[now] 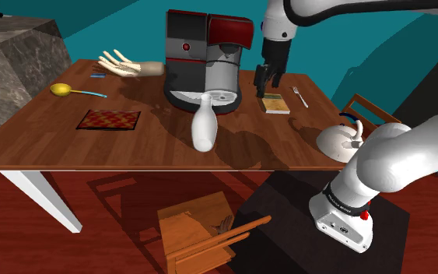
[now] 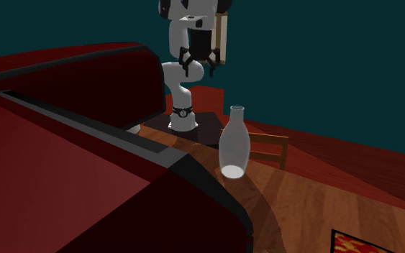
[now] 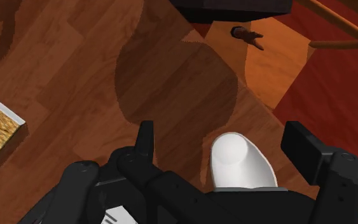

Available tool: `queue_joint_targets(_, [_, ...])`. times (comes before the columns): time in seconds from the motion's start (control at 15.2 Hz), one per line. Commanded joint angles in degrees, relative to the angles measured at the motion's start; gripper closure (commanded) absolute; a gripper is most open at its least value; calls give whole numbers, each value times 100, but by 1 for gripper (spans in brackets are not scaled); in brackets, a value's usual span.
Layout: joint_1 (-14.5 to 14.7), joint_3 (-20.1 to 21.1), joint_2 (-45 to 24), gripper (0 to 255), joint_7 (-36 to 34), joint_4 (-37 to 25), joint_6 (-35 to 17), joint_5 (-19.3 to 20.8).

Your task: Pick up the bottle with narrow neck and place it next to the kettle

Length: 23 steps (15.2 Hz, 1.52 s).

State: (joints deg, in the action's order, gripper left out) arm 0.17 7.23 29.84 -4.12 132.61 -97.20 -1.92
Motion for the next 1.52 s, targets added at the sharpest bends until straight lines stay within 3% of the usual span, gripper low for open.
queue_joint_targets(0.0, [5,65,-433,0,-56,-262,-165,-7])
queue_joint_targets(0.53, [92,388,-2237,0,-443,-1604,-587,85])
queue_joint_targets(1.06, [290,575,-4003,0,-813,-3339,-557,369])
queue_joint_targets(1.45, [289,568,-4033,0,-821,-2914,-1012,380])
